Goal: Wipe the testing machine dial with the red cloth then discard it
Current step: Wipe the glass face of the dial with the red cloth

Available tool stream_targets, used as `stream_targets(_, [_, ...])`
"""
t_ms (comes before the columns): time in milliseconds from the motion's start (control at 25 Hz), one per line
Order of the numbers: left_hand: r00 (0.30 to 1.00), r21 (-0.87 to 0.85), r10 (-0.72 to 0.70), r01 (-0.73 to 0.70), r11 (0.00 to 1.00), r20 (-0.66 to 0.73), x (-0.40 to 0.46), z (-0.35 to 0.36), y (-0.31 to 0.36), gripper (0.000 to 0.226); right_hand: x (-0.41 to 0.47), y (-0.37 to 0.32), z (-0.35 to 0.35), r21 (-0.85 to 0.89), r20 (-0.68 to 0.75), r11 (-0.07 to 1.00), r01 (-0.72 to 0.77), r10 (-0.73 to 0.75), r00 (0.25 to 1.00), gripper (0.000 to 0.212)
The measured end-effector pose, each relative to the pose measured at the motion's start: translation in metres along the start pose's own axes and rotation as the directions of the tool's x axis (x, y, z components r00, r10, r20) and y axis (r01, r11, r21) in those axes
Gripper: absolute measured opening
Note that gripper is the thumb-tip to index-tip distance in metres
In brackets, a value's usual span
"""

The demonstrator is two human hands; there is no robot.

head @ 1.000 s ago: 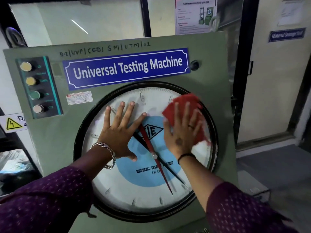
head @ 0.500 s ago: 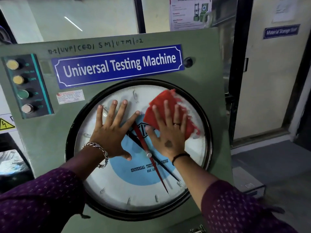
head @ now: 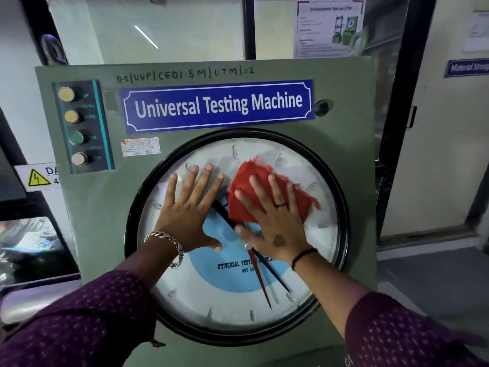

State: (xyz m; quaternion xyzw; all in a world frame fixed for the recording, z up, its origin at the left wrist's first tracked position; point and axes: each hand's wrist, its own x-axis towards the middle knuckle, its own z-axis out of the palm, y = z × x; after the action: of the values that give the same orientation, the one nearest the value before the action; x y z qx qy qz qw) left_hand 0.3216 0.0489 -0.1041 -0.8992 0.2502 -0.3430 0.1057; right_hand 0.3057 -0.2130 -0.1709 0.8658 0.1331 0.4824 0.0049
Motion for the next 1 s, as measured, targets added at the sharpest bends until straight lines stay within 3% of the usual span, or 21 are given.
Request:
stream_targets(80, [0.997,-0.070,-0.071,0.071,0.995,0.002,-0.018,0.008,0.000,0.174,-0.031,0.018,-0.001,-0.013,0.038,0.998,0.063,-0.063,0.997,0.084])
stream_targets(240, [0.987,-0.121,-0.158,0.161,0.979,0.037,-0.034,0.020,0.004,0.170,0.013,0.021,-0.007,-0.017,-0.001,0.991,-0.130,0.130,0.992,0.089])
stream_targets(360, [0.983,-0.126,-0.181,0.183,0.975,0.030,-0.035,0.022,0.006,0.170,0.039,-0.002,-0.003,-0.028,-0.003,1.000,0.007,-0.007,1.000,0.099])
stream_targets(480, [0.977,-0.152,-0.210,0.213,0.965,0.036,-0.042,0.024,0.008,0.169,0.001,0.013,-0.005,-0.053,0.047,0.993,0.109,-0.107,0.993,0.099])
stream_targets(680, [0.973,-0.144,-0.232,0.231,0.962,0.008,-0.047,0.028,0.011,0.167,0.027,0.010,-0.014,-0.014,0.041,0.994,-0.109,0.109,0.993,0.097])
stream_targets(800, [0.973,-0.144,-0.228,0.223,0.964,-0.023,-0.049,0.031,0.009,0.165,0.047,-0.018,-0.006,0.003,0.032,0.998,0.059,-0.059,0.998,0.096])
stream_targets(920, [0.973,-0.142,-0.226,0.217,0.966,-0.048,-0.052,0.034,0.009,0.163,-0.002,-0.008,-0.001,-0.012,0.109,0.970,0.242,-0.239,0.965,0.095])
stream_targets(1000, [0.973,-0.130,-0.225,0.217,0.967,-0.051,-0.052,0.035,0.009,0.163,-0.019,0.014,-0.006,-0.038,0.133,0.983,0.179,-0.173,0.976,0.093])
